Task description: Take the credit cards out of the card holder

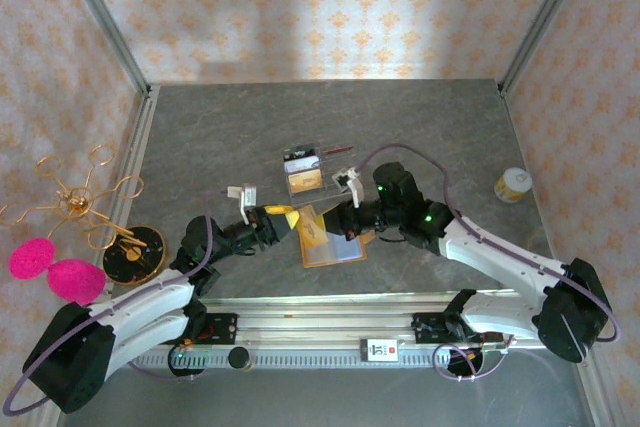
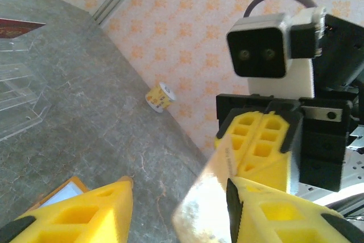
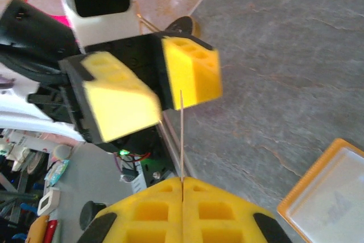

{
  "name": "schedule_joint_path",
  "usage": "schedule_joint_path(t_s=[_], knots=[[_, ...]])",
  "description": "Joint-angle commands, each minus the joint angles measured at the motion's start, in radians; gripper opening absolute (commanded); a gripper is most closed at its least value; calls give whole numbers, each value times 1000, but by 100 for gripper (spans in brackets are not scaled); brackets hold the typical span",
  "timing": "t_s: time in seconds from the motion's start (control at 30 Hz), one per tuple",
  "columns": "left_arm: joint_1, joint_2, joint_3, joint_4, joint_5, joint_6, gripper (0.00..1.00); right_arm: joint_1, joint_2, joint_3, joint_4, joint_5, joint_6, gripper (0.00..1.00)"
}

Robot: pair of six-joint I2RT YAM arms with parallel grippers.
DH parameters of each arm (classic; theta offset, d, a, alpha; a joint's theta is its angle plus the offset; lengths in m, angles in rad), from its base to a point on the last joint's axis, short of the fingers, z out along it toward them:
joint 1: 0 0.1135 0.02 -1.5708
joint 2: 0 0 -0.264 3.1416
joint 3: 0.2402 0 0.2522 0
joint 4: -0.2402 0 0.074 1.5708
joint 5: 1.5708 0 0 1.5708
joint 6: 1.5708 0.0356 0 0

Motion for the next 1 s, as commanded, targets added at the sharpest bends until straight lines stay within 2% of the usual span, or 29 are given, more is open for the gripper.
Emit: schedule_joint_path(t_s=[0.0,0.17,0.33,0.4,0.53,0.6,0.73,0.83,0.97], knots=[[5,7,0,98,57,-13,46,12,9,43,38,-29,-12,0],[5,36,-32,260,99,-91,36,12,38,52,34,3,-10,0],[5,77,-62,399,104,-154,8,12,74,56,69,8,12,0],[4,94,-70,448,92,-169,0,12,80,54,85,17,25,3],[4,115,-92,586,41,-193,0,12,50,11,182,39,76,24],[3,119,-104,650,9,-199,0,10,38,-19,226,76,92,29],[4,142,-97,739,-8,-207,0,9,38,-68,356,43,137,31],[3,164,-80,738,-2,-210,0,9,38,-86,444,-28,164,31],[4,184,-66,740,-3,-210,0,10,38,-84,461,-71,163,29]])
